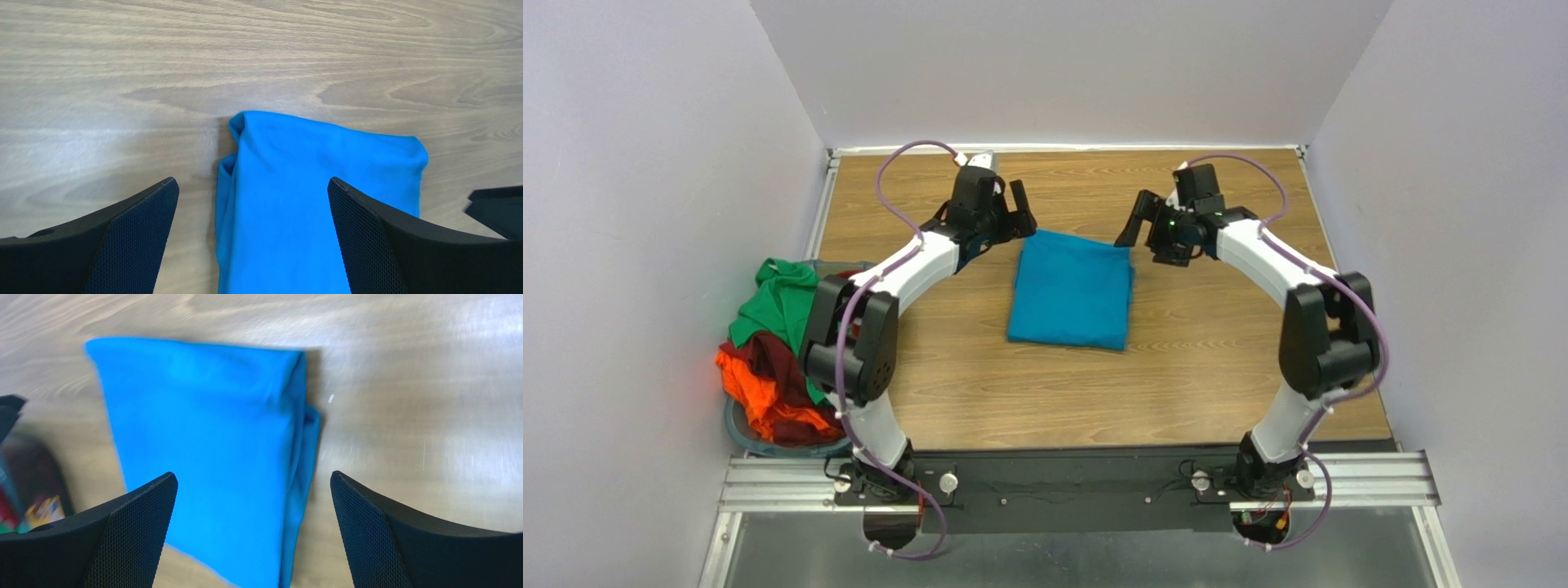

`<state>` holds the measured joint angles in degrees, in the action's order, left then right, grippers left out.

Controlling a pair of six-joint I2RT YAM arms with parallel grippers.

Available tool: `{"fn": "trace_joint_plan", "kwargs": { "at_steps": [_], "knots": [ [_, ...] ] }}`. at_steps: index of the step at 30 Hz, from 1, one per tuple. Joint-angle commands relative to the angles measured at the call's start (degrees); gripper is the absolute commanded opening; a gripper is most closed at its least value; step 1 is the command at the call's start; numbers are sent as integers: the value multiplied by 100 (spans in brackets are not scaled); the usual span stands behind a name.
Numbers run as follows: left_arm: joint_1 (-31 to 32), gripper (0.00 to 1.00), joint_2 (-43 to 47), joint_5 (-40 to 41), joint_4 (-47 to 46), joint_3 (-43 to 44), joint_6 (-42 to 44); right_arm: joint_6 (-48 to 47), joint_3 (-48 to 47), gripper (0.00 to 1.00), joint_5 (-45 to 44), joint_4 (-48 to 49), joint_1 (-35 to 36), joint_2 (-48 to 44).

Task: Fold and stack the t-shirts
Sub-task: Fold the tshirt

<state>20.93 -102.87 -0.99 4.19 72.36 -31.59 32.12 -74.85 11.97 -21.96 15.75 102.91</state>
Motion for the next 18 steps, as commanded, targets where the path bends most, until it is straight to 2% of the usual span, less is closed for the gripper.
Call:
{"fn": "trace_joint_plan", "kwargs": {
  "at_steps": [1, 5, 9, 15, 18],
  "knots": [
    [244, 98, 767, 126, -14, -562, -101, 22, 505, 100, 218, 60, 51, -824],
    [482, 98, 1531, 204, -41, -1336, -285, 251, 1173, 100, 297, 226, 148, -1299],
    [535, 98, 2926, 389, -6, -2259, -523, 321, 1683, 100, 315, 358, 165, -1467],
    [535, 98, 4518, 1022, 696, -3236, -848, 339, 1869, 100, 535, 736, 201, -1371],
    [535, 98, 4847, 1215, 996, -3482, -1006, 339, 1851, 100, 526, 850, 218, -1143]
  ]
}}
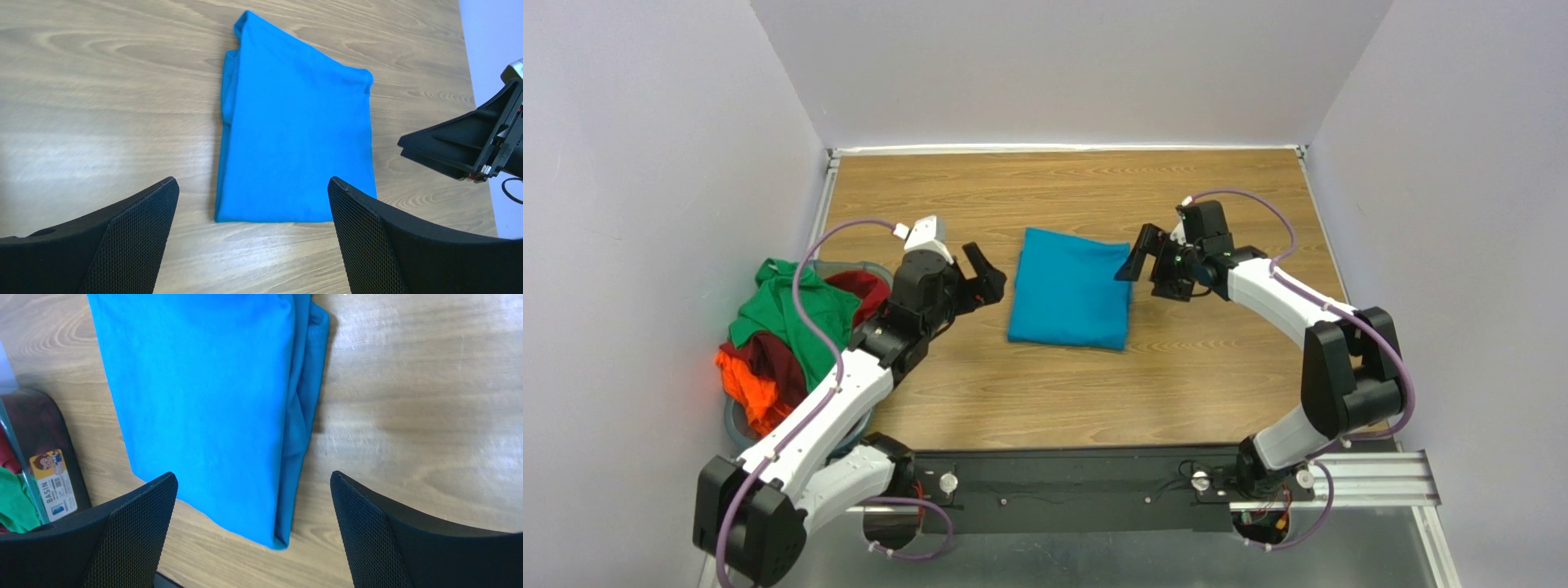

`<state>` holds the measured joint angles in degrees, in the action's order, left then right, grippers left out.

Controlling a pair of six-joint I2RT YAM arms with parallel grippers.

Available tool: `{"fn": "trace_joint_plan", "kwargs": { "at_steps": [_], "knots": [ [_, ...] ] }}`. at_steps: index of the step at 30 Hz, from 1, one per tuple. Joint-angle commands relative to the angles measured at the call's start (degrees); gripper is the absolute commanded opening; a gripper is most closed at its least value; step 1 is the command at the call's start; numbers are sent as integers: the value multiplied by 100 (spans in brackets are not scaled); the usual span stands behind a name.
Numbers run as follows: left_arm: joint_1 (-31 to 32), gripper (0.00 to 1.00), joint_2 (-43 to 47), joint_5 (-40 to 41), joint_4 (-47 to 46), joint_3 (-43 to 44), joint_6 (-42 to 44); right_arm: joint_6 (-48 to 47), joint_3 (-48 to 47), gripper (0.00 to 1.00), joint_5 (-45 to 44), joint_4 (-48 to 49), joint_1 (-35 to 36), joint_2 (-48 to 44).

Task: Fold and stack the t-shirts
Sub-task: Fold the tshirt, then neatly place the folded tshirt to the corner

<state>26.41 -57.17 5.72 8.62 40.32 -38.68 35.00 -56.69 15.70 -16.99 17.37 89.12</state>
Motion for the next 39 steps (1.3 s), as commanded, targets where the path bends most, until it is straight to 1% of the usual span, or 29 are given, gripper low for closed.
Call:
{"fn": "trace_joint_plan", "kwargs": {
  "at_steps": [1, 9, 12, 15, 16, 17, 20, 21, 23, 24, 26, 27, 29, 30, 36, 39],
  "knots": [
    [-13, 98, 433, 571, 605, -313, -342, 68, 26, 99, 109, 381, 65, 316],
    [-13, 98, 1031, 896, 676, -551, -501, 59, -115, 85, -357, 416, 179, 939],
    [-13, 98, 1015, 826, 597, -604, -492, 15, -167, 80, -402, 451, 179, 1116],
    [-13, 98, 936, 808, 614, -578, -474, -20, -290, 70, -340, 495, 188, 1397],
    [-13, 98, 901, 808, 623, -569, -474, -20, -316, 65, -314, 504, 197, 1458],
    [-13, 98, 892, 808, 623, -551, -448, -20, -360, 63, -322, 513, 206, 1563],
    [-13, 98, 883, 817, 597, -560, -448, -20, -413, 52, -340, 539, 215, 1687],
    [-13, 98, 891, 826, 571, -560, -448, -20, -422, 42, -340, 548, 223, 1757],
    [-13, 98, 900, 843, 553, -577, -448, -72, -466, 36, -349, 557, 232, 1828],
    [-13, 98, 900, 843, 553, -577, -448, -134, -475, 31, -357, 548, 241, 1898],
    [-13, 98, 909, 861, 544, -577, -448, -204, -519, 27, -384, 574, 241, 1968],
    [-13, 98, 909, 861, 527, -577, -439, -274, -562, 19, -471, 583, 250, 2030],
    [-13, 98, 918, 896, 544, -569, -439, -545, -615, 12, -629, 609, 276, 2083],
    [-22, 98, 927, 914, 544, -577, -439, -643, -642, 7, -673, 610, 276, 2100],
    [-13, 98, 971, 1002, 544, -621, -483, -1179, -686, 1, -1025, 566, 276, 1987],
    [-13, 98, 953, 1002, 527, -604, -457, -1259, -651, 1, -1245, 522, 276, 1890]
  ]
}}
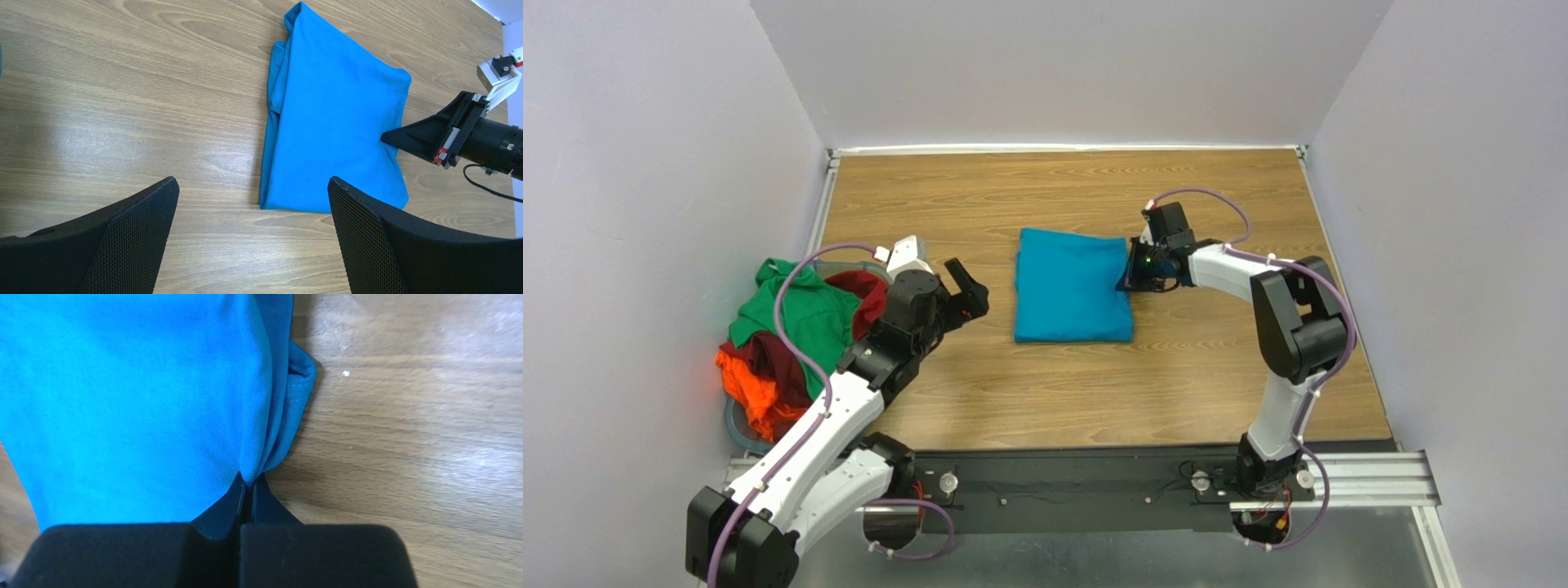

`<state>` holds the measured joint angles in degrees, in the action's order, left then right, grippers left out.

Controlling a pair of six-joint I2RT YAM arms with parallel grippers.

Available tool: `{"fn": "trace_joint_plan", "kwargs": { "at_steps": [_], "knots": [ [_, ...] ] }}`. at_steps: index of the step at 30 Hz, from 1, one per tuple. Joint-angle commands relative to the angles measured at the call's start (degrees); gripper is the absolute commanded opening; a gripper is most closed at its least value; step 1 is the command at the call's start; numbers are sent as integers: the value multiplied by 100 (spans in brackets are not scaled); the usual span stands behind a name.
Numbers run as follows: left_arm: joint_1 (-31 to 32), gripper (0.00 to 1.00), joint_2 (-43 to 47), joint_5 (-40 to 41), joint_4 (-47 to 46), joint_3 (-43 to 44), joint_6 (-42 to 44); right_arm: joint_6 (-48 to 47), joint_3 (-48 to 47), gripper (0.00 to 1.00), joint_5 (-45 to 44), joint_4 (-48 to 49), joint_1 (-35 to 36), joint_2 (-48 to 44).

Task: Fold and stack the t-shirts
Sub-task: Neatly place the folded tshirt to the corner

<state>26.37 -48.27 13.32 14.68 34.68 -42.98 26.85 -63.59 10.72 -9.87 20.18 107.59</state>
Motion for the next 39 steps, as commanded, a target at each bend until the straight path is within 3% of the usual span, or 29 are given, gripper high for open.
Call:
{"fn": "trace_joint_plan", "kwargs": {
  "at_steps": [1, 6, 16, 39],
  "knots": [
    [-9, 98, 46, 232, -79, -31, -9, -540, 23, 1, -956, -287, -6, 34],
    [-9, 98, 54, 171, -79, -14, 9, -891, -469, 1, -2081, -867, -84, 139],
    [-9, 98, 178, 250, -70, -92, -52, -1920, -1750, 1, -2802, -991, -883, 761],
    [-71, 98, -577, 848, 702, 1216, -35, -2614, -5725, 1, -3050, -1254, -2774, 3707]
  ]
}}
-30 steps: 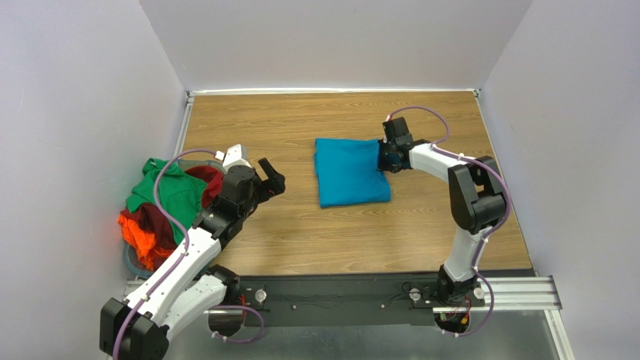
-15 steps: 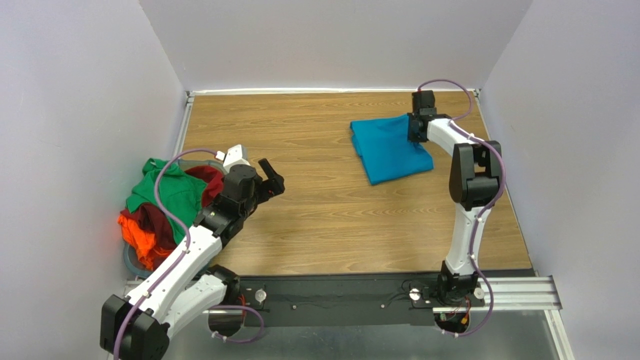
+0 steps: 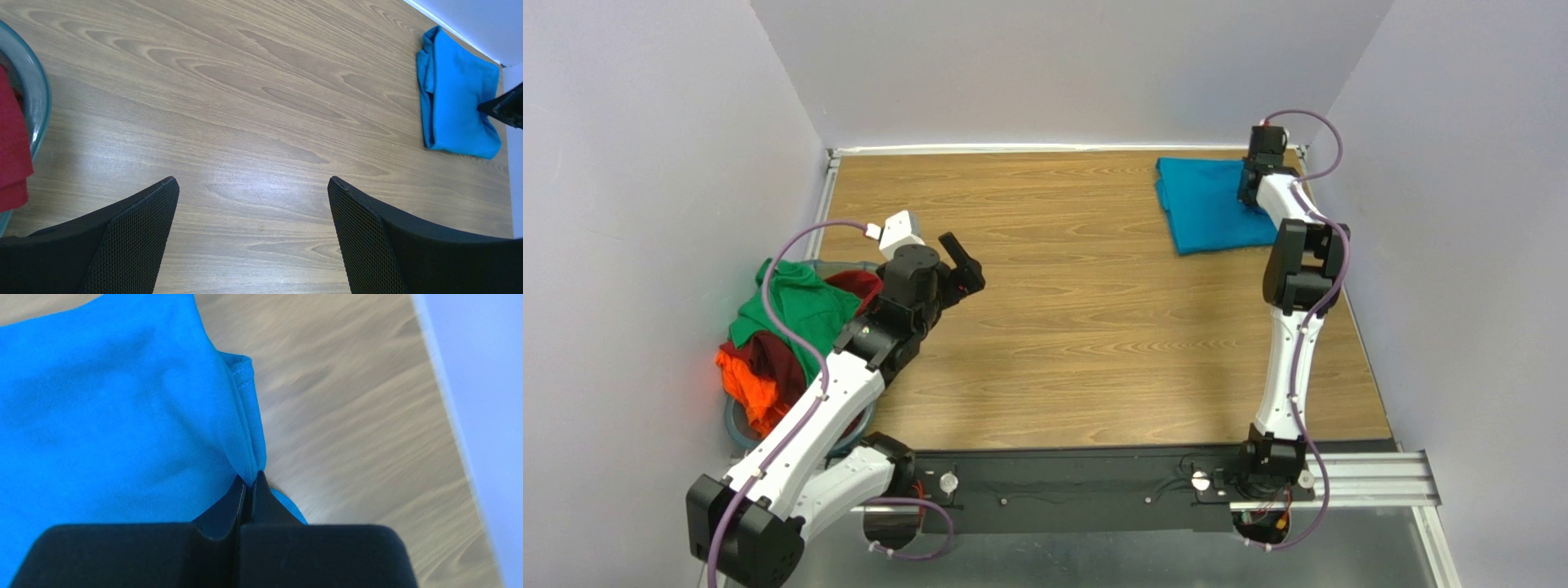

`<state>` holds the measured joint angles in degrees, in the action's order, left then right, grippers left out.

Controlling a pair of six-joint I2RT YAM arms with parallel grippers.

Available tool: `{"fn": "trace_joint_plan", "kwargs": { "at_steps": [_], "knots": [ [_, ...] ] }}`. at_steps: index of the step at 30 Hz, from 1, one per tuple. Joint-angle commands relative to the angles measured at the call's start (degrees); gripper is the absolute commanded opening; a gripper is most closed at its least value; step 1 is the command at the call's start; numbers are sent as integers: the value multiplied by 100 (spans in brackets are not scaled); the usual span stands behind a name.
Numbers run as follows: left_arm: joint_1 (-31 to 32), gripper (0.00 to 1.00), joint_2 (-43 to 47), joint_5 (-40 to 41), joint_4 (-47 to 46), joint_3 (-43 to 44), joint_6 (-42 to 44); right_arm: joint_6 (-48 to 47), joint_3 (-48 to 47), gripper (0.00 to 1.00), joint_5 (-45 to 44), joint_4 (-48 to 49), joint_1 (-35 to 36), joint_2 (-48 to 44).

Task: Fold and stack the t-shirts
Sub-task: Neatly place the folded tshirt to the corner

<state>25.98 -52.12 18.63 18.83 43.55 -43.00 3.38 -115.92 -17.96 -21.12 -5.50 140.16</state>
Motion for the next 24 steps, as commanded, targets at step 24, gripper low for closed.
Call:
{"fn": "trace_joint_plan", "kwargs": {
  "at_steps": [24],
  "knots": [
    [-93, 98, -1231, 149, 516, 1226, 205, -918, -2023, 19, -59, -102, -980, 1269]
  ]
}}
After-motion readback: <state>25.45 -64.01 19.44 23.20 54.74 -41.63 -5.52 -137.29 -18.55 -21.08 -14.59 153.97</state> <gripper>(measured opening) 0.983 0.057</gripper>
